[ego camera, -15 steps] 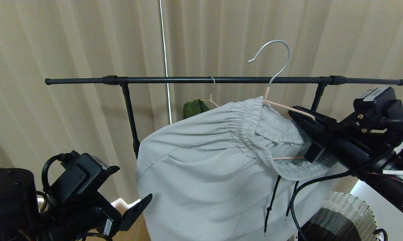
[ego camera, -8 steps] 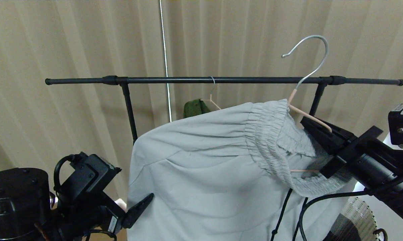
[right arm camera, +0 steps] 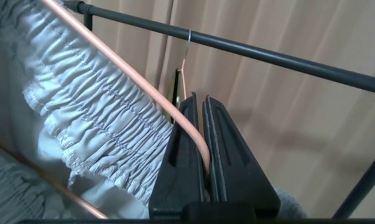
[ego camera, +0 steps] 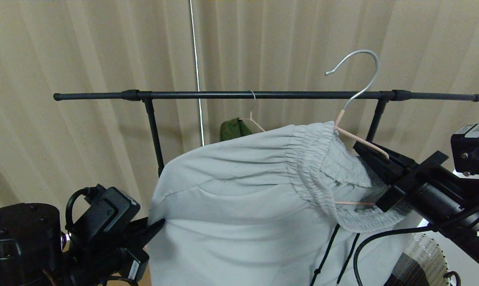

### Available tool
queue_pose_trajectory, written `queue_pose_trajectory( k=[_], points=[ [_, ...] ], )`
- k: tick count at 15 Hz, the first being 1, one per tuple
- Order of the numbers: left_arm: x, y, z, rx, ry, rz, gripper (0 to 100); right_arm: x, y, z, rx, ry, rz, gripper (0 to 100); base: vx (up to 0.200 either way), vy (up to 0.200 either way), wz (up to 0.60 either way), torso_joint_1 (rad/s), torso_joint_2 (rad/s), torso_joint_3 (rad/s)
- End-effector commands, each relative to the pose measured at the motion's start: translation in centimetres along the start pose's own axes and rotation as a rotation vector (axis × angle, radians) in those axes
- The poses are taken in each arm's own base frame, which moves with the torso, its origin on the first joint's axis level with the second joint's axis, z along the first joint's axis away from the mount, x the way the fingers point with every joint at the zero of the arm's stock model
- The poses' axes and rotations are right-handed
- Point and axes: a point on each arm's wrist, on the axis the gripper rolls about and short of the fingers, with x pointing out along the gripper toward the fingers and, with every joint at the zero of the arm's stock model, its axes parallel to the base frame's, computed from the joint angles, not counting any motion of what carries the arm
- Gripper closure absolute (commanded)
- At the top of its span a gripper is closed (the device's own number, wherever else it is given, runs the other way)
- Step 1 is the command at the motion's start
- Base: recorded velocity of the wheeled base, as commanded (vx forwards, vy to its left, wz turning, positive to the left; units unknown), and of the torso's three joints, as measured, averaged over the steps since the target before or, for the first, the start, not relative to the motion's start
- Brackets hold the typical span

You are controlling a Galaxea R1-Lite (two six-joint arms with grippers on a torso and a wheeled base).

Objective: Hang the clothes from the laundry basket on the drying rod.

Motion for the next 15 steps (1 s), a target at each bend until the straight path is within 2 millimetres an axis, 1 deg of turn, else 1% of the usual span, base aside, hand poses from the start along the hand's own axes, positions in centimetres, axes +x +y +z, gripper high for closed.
queue_pose_trajectory(
  k=[1, 5, 8, 13, 14, 15],
  points=[
    [-0.1, 0.3, 0.0, -0.005, 0.001, 0.017, 100, 0.1, -0.4, -0.2, -0.006, 0.009, -0.018, 100, 0.0, 0.0, 0.0, 0.0, 0.0, 0.0],
    [-0.3, 2.7, -1.4, -0.021, 0.064, 0.144, 100, -0.2, -3.3, -0.2, -0.099, 0.016, -0.154, 100, 0.0, 0.0, 0.0, 0.0, 0.0, 0.0],
    [-0.3, 3.7, -2.0, -0.02, 0.098, 0.2, 100, -0.3, -3.5, 0.0, -0.106, 0.008, -0.163, 100, 0.0, 0.0, 0.0, 0.0, 0.0, 0.0],
    [-0.4, 3.4, -1.9, -0.012, 0.096, 0.192, 100, -0.4, -3.5, -0.1, -0.106, 0.013, -0.162, 100, 0.0, 0.0, 0.0, 0.0, 0.0, 0.0],
    [-0.4, 3.1, -1.9, -0.005, 0.093, 0.175, 0, -0.4, -3.5, -0.1, -0.106, 0.013, -0.162, 100, 0.0, 0.0, 0.0, 0.0, 0.0, 0.0],
    [-0.4, 2.9, -1.9, -0.003, 0.092, 0.165, 0, -0.4, -3.5, -0.1, -0.106, 0.013, -0.162, 100, 0.0, 0.0, 0.0, 0.0, 0.0, 0.0]
  ],
)
